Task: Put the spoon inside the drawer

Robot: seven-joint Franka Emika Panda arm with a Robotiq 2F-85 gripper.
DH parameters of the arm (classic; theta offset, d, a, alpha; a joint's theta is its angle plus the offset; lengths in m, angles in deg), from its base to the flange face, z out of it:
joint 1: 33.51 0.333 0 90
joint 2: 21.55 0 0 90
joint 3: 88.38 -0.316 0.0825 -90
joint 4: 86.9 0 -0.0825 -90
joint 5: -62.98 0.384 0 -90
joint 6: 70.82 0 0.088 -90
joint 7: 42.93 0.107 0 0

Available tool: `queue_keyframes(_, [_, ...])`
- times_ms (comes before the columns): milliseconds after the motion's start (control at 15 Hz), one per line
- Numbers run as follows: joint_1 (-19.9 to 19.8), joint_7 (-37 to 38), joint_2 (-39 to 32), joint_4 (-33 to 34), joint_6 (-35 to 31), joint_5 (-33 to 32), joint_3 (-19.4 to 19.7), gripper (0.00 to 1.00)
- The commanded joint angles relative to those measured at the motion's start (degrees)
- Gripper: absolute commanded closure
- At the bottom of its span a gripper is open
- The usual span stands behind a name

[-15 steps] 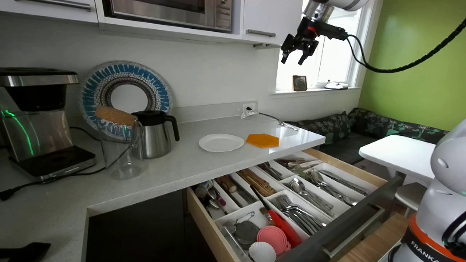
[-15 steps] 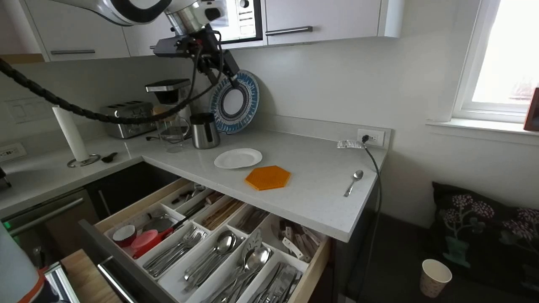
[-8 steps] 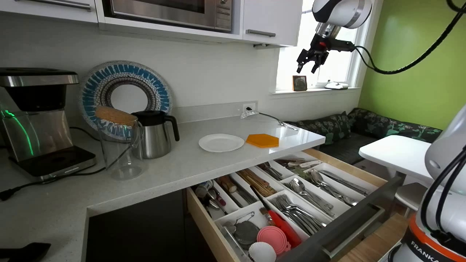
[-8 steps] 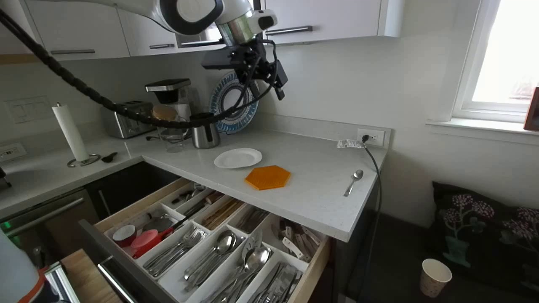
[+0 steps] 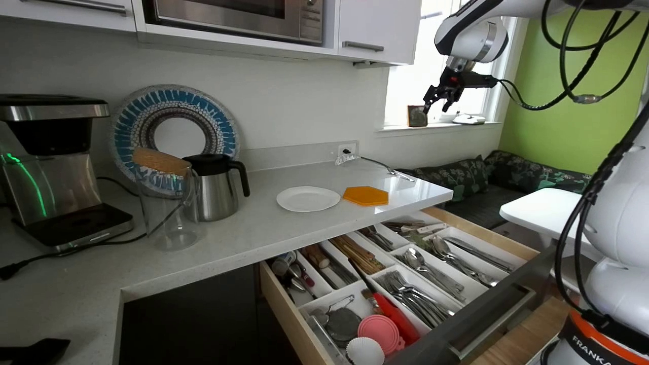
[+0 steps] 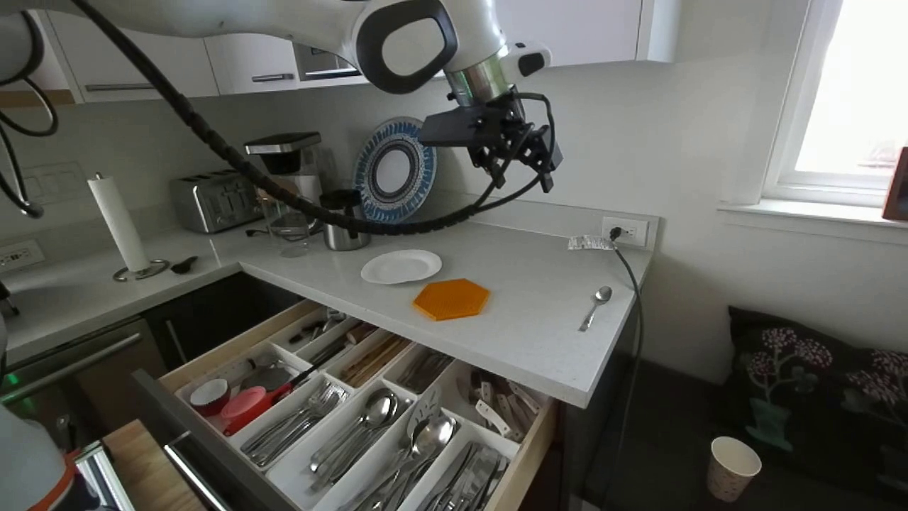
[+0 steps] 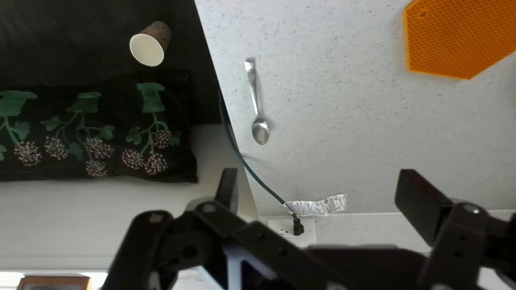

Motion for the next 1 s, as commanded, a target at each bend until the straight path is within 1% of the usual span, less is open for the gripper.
queue_keyframes(0, [-2.74, -0.08, -1.05, 0.94, -0.01, -0.26, -2.18, 0.00])
queue_keyframes(467, [-3.07, -0.13, -2.01, 2.36, -0.05, -0.22, -2.51, 0.00])
queue_keyframes(600, [-3.84, -1.83, -5.93, 6.49, 4.81, -1.58, -2.99, 0.00])
queue_keyframes(667, [-4.50, -2.74, -7.37, 8.02, 7.41, -0.54, -3.55, 0.00])
queue_keyframes(733, [-5.11, -2.77, -9.52, 10.08, 7.94, -0.33, -3.80, 0.00])
queue_keyframes(867, [-6.61, -3.12, -13.25, 14.02, 11.05, -0.22, -4.60, 0.00])
queue_keyframes(933, [-7.33, -2.89, -15.23, 15.82, 10.72, -0.19, -5.01, 0.00])
